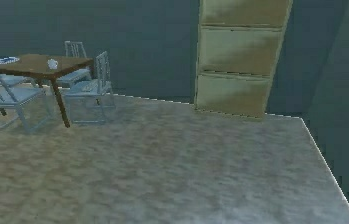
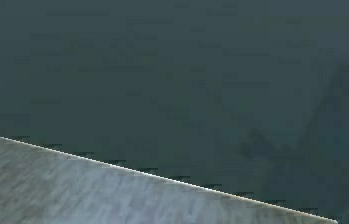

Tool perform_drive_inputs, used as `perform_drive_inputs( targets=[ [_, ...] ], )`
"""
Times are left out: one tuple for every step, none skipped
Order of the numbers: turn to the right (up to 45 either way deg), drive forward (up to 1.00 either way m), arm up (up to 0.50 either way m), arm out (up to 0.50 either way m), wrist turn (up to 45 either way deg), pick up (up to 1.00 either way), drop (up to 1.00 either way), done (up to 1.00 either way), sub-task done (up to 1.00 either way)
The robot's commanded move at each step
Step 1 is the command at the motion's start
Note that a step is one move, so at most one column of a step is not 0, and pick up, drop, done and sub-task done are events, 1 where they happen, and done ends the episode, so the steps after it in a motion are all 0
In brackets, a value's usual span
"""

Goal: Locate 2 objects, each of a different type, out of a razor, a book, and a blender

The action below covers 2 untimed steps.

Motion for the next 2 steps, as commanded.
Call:
perform_drive_inputs(
  targets=[
    [0.0,0.6,0.0,0.0,0.0,0.0,0.0,0.0,0.0],
    [-45.0,0.0,0.0,0.0,0.0,0.0,0.0,0.0,0.0]
  ],
)
